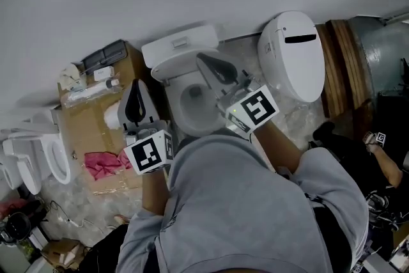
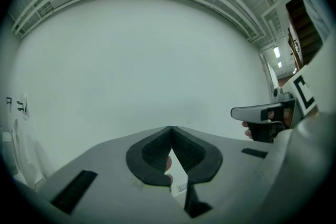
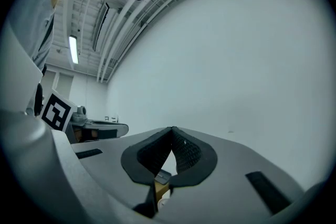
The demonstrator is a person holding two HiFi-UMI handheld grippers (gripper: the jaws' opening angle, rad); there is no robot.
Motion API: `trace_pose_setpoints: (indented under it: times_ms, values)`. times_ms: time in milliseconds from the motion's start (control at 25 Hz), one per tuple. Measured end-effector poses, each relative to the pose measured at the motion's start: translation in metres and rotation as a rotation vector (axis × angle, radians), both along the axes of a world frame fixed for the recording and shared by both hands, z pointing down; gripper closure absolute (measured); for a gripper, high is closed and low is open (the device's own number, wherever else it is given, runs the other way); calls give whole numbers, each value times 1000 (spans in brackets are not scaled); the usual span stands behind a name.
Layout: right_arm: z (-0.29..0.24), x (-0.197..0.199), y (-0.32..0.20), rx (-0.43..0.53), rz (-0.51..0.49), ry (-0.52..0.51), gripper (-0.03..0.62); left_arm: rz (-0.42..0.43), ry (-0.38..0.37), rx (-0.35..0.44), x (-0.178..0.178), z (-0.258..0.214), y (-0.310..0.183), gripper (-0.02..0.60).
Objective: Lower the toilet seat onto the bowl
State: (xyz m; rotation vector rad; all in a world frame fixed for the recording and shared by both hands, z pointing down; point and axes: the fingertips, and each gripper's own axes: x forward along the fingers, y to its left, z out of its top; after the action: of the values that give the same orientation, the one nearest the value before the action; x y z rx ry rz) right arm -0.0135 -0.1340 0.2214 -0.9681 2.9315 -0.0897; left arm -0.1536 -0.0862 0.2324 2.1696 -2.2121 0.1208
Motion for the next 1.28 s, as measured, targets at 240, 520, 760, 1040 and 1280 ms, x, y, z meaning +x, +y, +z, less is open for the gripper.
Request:
trace_pose_setpoints:
  times_ms: [240,520,760,1040,1280]
  values:
    - [-15,26,-8,13,91,-31,595,-7,-13,21,-5,-12,3,581]
    - [-12,46,-12,-9,168,-46,595,-22,-10,31,-11,-23,8,581]
    - [-12,43,-10,19,175,-30,595,-29,-11,35,-13,-25,11,581]
    - [-8,44,-12,14,179,-27,596,-35,-5,34,-12,-22,11,581]
    - [-8,43,-9,12,176,-25,595,-36,-5,30,-14,-20,14,581]
